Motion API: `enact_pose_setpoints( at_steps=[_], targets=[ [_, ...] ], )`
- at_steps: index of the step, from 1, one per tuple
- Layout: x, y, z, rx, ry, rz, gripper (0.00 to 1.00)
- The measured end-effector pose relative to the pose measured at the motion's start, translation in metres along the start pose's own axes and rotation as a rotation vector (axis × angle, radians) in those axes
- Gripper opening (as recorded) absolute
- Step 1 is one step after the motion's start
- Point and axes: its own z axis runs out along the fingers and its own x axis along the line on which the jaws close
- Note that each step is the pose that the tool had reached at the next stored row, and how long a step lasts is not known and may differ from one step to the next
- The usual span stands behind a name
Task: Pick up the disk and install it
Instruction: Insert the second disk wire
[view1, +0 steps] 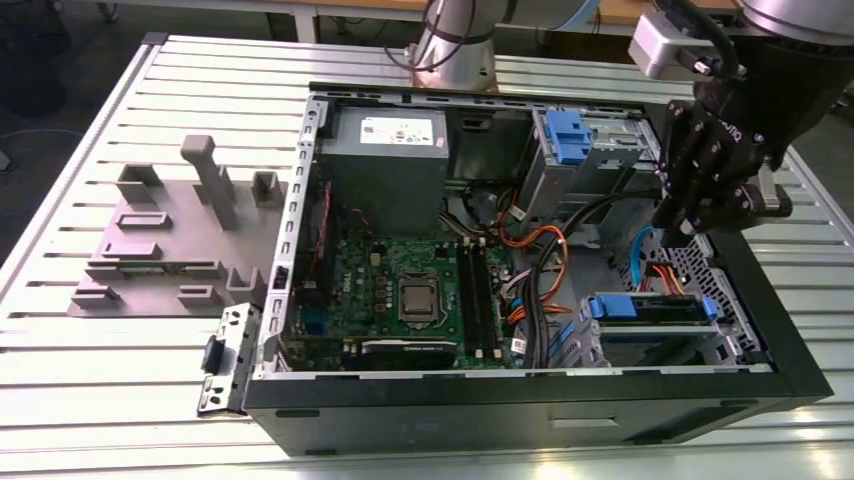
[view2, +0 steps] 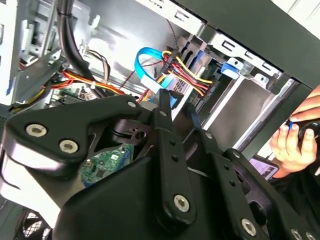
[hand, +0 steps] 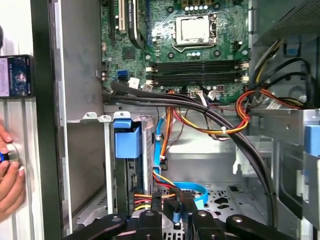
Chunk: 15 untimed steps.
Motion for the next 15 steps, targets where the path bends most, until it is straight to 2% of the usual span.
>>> enact_pose_setpoints(
  at_steps=[6,8,9,10,11,15],
  targets=[
    [-0.0020,-0.0008,0.0055,0.0017,0.0375,-0.002,0.28],
    [-0.0026,-0.0010,0.0071,0.0023,0.0496,-0.002,0.16],
    [-0.0028,-0.0011,0.0078,0.0026,0.0550,-0.003,0.16],
    [-0.0030,-0.0013,0.0085,0.0027,0.0588,-0.003,0.16],
    [-0.0030,-0.0015,0.0089,0.0028,0.0596,-0.003,0.16],
    [-0.0030,-0.0015,0.0091,0.0028,0.0595,-0.003,0.16]
  ],
)
